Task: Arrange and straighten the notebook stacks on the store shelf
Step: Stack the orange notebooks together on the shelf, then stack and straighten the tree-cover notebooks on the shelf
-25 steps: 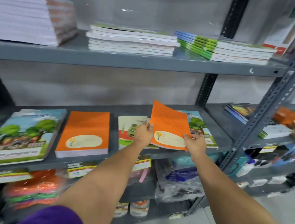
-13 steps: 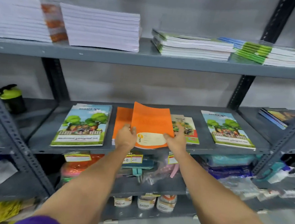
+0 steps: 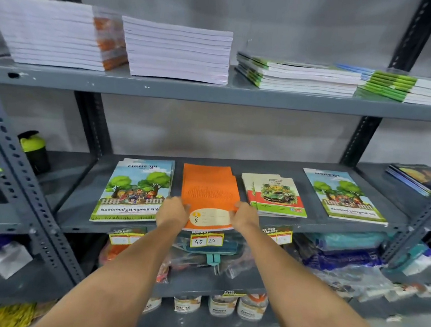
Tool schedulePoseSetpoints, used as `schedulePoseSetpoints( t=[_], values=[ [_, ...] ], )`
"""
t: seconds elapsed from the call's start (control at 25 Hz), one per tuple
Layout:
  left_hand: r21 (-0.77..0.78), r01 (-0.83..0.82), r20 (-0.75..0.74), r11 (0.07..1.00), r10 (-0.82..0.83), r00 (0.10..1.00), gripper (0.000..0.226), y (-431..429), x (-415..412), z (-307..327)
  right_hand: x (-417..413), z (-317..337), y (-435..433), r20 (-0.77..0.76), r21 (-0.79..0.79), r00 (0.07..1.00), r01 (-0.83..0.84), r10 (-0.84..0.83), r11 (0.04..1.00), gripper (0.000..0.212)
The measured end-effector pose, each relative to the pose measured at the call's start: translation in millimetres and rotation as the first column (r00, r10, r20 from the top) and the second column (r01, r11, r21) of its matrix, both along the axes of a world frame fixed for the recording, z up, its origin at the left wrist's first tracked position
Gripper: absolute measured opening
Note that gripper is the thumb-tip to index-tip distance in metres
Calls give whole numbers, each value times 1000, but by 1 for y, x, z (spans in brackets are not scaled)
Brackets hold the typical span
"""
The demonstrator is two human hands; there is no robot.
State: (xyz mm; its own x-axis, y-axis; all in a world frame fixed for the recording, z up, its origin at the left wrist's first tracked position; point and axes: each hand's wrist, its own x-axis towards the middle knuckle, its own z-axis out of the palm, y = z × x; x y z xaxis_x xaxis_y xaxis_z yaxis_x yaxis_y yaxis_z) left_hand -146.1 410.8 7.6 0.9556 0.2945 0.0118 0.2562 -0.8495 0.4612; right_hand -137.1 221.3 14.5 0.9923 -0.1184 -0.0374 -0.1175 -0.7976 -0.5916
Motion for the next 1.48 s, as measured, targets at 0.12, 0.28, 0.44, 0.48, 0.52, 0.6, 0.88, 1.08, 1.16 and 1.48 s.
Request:
schedulePoseSetpoints(
  t=[0.12,0.28,0.44,0.48,0.52,0.6,0.88,1.08,1.16,1.48],
  values=[
    [127,-15,-1,992,15,1000,30,-3,1,10,3,5,-6,-11,8,1000,-14,14,1000,37],
    [251,17,72,968,-36,997,25,-20,9,18,7,9,-33,26,14,999,-20,19,1000,22],
    [181,85,117,980,-107,987,27,-59,21,23,10,12,-74,65,90,993,89,-95,992,17],
    [153,106,124,982,-126,984,27,-74,24,25,12,13,-88,66,106,988,129,-137,986,18],
    [136,126,127,983,-143,981,27,-90,28,27,14,13,-103,64,117,982,167,-176,979,18],
    [130,164,125,978,-180,976,25,-123,35,32,18,16,-134,58,123,966,244,-252,962,20],
    [171,296,91,940,-314,945,22,-249,75,37,36,25,-254,50,79,926,370,-374,926,19],
    [178,353,68,919,-369,927,26,-338,101,33,52,25,-338,28,-34,906,422,-422,906,18],
    [146,378,38,914,-387,921,25,-373,111,27,61,18,-370,10,-101,898,438,-440,893,26],
    [-249,175,-155,952,-218,964,49,-455,135,-11,73,-15,-430,-304,-55,848,441,-435,896,78]
  ],
)
